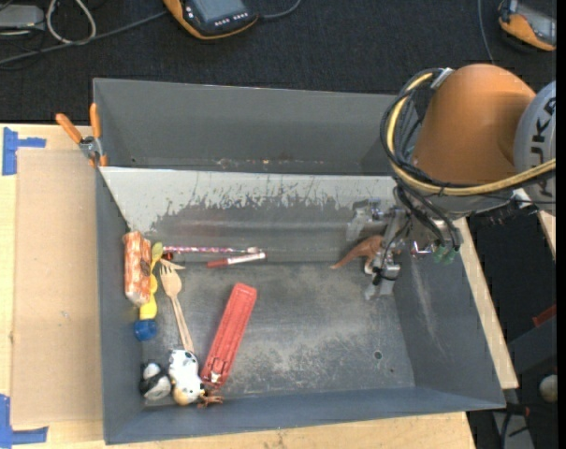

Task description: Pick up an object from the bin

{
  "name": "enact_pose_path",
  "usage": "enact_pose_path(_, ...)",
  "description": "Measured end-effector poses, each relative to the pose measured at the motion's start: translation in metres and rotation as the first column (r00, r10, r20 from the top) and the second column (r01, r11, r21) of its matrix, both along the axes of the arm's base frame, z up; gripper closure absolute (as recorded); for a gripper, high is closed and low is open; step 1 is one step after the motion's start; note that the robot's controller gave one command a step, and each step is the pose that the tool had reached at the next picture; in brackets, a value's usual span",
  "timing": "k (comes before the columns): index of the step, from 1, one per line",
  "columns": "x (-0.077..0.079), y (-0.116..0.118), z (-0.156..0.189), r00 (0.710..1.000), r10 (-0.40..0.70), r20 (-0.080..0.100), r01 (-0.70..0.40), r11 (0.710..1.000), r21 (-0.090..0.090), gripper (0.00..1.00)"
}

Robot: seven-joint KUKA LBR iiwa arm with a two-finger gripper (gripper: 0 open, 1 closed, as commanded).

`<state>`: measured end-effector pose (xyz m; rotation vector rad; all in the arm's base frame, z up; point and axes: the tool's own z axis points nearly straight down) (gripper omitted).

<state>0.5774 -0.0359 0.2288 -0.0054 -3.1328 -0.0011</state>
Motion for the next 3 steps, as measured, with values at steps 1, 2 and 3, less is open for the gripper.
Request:
enact_pose_path(1, 0.001, 0.0, 0.005, 1.0, 0.001, 0.008, -0.001, 1.0, 0.0, 0.0)
enact_pose_path(2, -0.031, 0.072, -0.036, 0.999, 0.049, 0.006, -0.049, 0.999, 0.0, 0.0)
enact_pose_path(3, -0.016, 0.1, -0.032, 0.989, -0.148, 0.013, 0.148, 0.989, 0.0, 0.0)
